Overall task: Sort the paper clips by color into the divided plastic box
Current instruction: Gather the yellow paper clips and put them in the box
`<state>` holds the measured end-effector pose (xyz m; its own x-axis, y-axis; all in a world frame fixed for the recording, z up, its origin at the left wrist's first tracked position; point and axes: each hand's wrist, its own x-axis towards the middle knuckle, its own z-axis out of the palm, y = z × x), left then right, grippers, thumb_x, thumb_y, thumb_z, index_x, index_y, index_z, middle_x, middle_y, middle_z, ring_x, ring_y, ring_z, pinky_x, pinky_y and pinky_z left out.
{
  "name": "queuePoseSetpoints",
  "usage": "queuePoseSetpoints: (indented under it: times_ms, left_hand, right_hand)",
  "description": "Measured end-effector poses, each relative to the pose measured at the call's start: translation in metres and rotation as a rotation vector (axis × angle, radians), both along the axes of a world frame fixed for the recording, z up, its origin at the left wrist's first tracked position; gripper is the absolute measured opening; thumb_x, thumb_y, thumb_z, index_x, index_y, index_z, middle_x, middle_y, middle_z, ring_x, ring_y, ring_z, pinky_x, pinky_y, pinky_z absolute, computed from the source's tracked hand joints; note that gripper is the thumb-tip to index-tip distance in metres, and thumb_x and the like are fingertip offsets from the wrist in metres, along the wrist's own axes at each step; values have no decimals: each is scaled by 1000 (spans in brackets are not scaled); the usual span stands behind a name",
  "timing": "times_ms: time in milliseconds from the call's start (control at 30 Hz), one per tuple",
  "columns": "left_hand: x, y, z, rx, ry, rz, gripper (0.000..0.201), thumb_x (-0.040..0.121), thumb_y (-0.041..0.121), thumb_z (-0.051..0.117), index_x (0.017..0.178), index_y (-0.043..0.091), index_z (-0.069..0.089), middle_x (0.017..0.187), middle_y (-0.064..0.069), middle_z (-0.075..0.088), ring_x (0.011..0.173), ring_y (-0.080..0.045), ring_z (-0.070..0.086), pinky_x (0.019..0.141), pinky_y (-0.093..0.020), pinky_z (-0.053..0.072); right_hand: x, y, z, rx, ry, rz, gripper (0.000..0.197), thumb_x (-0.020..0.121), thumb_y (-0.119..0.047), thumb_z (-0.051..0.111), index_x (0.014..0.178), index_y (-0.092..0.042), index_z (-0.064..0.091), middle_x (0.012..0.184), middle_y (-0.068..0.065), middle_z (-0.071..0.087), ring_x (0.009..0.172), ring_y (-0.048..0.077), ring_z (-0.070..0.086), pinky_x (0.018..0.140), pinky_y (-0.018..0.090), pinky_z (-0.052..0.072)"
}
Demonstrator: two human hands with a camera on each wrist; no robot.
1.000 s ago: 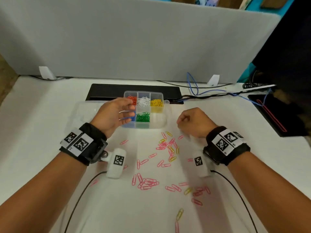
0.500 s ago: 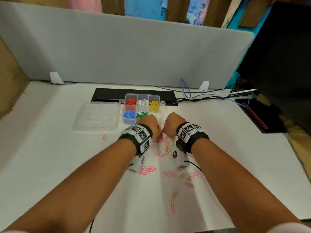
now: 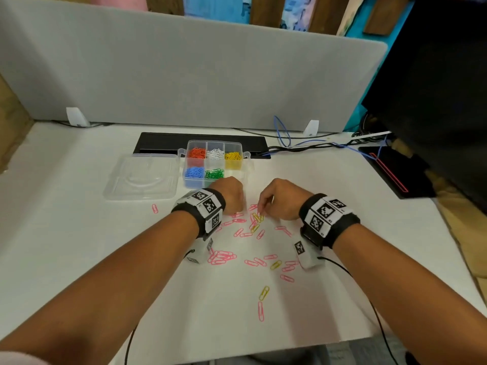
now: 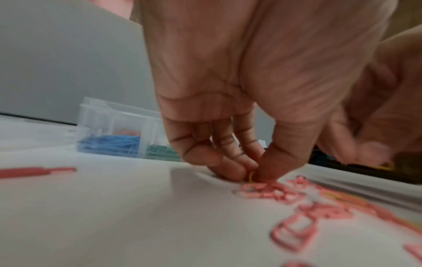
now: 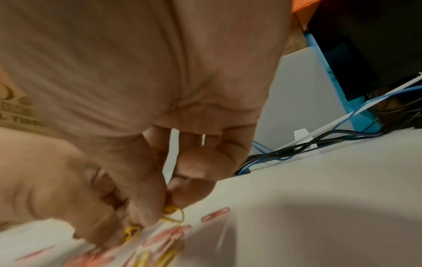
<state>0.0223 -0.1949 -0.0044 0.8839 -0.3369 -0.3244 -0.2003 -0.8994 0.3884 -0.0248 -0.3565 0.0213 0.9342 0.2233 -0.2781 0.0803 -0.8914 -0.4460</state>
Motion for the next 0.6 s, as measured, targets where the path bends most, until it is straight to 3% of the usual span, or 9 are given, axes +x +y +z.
queuePoseSetpoints:
  times_ms: [100, 167, 233, 333, 400, 500, 600]
  left_hand:
    - [-3, 7, 3, -112, 21, 38, 25, 90, 6, 60, 110, 16, 72, 109, 2, 62, 105, -19, 60, 86, -24, 49]
    - [-3, 12, 8, -197, 38, 67, 25, 93, 6, 55, 109, 14, 72, 107, 1, 63, 102, -18, 59, 86, -23, 46]
    - [-5, 11, 13, -299, 110, 109, 20, 93, 7, 54, 103, 9, 71, 96, -3, 67, 89, -18, 62, 81, -27, 51]
    - [-14, -1, 17, -406, 259, 161, 14, 91, 11, 52, 88, 1, 61, 75, -9, 63, 61, -19, 58, 58, -28, 48]
    - [-19, -11, 15, -358, 243, 93, 16, 89, 18, 58, 79, 6, 61, 72, -5, 59, 58, -15, 51, 52, -22, 40]
    - [-23, -19, 9, -224, 119, -61, 9, 85, 17, 68, 78, 20, 72, 77, 9, 63, 75, -10, 58, 60, -19, 42]
    - [-23, -22, 5, -71, 21, -208, 14, 84, 11, 70, 87, 19, 79, 79, 13, 64, 84, -10, 59, 72, -19, 43]
  right_hand:
    - [-10, -1, -9, -37, 14, 0, 28, 86, -1, 58, 93, -17, 80, 95, -1, 75, 83, 14, 66, 80, 26, 56]
    - [-13, -6, -16, -35, 6, -31, 28, 87, -1, 57, 97, -15, 79, 98, 0, 75, 78, 14, 68, 81, 28, 58]
    - [-16, -12, -20, -23, 6, -65, 27, 86, -2, 57, 93, -16, 79, 90, -2, 75, 76, 15, 70, 77, 29, 59]
    - [-19, -18, -21, -36, 5, -58, 25, 86, -2, 57, 85, -16, 78, 78, -5, 70, 75, 12, 65, 69, 21, 51]
    - [-20, -21, -21, -10, -19, -72, 23, 85, -2, 59, 84, -17, 77, 84, -3, 71, 79, 12, 65, 73, 22, 52]
    - [-19, -25, -20, 28, -45, -97, 24, 85, -4, 63, 99, -18, 78, 99, -3, 71, 92, 13, 64, 86, 26, 54]
    - [-16, -23, -22, -25, -22, -73, 24, 86, -7, 67, 106, -16, 77, 104, -2, 73, 94, 13, 65, 88, 24, 52]
